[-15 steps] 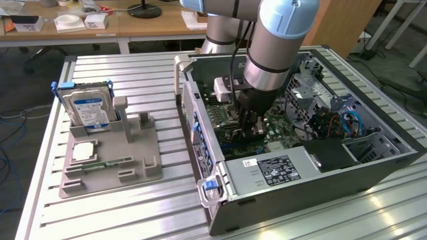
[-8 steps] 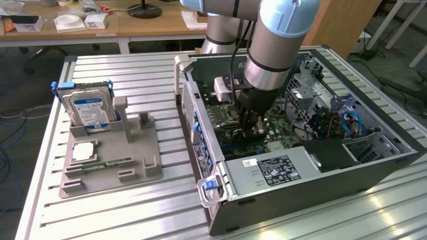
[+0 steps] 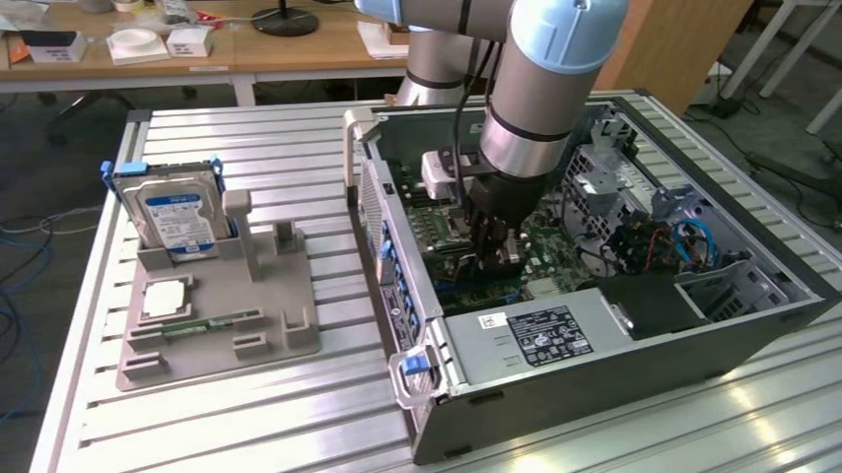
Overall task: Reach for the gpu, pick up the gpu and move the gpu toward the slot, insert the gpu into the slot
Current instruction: 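Insert the gpu into the slot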
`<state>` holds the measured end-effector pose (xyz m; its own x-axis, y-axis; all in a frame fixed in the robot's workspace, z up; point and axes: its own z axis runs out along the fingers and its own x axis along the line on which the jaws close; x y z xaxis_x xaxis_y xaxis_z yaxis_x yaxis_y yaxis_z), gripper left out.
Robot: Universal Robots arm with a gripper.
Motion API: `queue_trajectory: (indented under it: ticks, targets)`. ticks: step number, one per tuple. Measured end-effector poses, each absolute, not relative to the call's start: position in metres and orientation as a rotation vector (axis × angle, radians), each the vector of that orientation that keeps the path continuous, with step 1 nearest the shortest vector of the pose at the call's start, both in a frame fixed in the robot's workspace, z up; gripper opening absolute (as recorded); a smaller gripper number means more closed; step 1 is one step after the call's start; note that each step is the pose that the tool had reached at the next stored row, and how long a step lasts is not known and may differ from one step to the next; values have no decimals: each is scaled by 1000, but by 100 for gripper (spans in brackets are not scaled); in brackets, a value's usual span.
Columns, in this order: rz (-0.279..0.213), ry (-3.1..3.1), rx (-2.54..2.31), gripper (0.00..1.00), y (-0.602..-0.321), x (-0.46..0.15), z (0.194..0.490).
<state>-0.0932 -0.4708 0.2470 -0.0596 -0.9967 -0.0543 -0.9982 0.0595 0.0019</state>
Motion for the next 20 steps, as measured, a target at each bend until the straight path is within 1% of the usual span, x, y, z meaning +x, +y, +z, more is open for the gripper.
queue_trajectory:
  ticks: [20]
  targets:
    - [62,2258,-2130,26,-469,-90,245]
